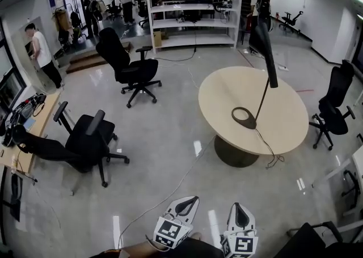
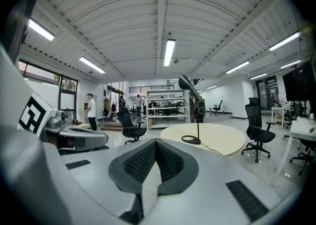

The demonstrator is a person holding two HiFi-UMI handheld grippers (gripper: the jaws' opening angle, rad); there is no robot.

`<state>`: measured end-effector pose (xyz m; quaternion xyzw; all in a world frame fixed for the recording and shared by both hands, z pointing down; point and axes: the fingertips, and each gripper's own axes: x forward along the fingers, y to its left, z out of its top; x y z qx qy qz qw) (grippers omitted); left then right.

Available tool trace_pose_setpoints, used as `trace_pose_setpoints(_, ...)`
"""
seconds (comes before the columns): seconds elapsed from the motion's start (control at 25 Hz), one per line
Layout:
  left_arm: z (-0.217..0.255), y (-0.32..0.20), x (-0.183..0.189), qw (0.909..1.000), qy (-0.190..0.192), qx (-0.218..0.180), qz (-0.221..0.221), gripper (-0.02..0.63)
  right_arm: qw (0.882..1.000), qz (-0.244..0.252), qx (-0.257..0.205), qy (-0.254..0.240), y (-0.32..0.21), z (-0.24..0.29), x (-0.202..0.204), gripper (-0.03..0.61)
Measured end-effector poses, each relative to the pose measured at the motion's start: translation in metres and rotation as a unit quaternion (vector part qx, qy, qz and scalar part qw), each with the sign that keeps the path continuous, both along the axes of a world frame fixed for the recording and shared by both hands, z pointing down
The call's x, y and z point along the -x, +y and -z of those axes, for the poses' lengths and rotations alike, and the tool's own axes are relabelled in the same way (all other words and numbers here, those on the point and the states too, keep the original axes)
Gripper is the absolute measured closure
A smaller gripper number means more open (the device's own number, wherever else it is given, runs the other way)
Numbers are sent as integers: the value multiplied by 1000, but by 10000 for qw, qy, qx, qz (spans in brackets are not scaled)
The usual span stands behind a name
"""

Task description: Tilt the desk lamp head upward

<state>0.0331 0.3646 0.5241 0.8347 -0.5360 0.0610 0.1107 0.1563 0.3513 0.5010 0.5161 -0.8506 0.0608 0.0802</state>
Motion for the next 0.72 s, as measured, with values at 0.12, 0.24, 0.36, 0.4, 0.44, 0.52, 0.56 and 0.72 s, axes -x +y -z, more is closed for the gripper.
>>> trace_pose_setpoints(0.12,-1,8,-2,10000,-31,-58,66,566,9999,121,-20,-4,7,-10,-2,565)
trace_pose_setpoints(0.24,-2,15,-2,9999,-49,-45,117,566,9999,142,-5,-26,11,-12,-4,565)
trace_pose_setpoints(0.36,-1,16,-2,9997,-92,-71,197,566,9999,161,-10,-43,9,-10,-4,565)
trace_pose_setpoints(0.4,0,16,-2,9997,-99,-78,211,566,9999,155,-2,-48,8,-9,-4,565)
trace_pose_setpoints(0.44,0,16,-3,9996,-108,-86,227,566,9999,159,11,-53,8,-9,-4,565)
trace_pose_setpoints(0.52,1,18,-5,9996,-114,-78,234,566,9998,189,23,-46,10,-10,-6,565)
trace_pose_setpoints(0.56,1,20,-7,9997,-108,-69,220,566,9998,198,24,-38,12,-10,-8,565)
trace_pose_setpoints(0.72,5,28,-15,9997,-104,-86,180,566,9998,192,33,-41,20,-6,-14,565)
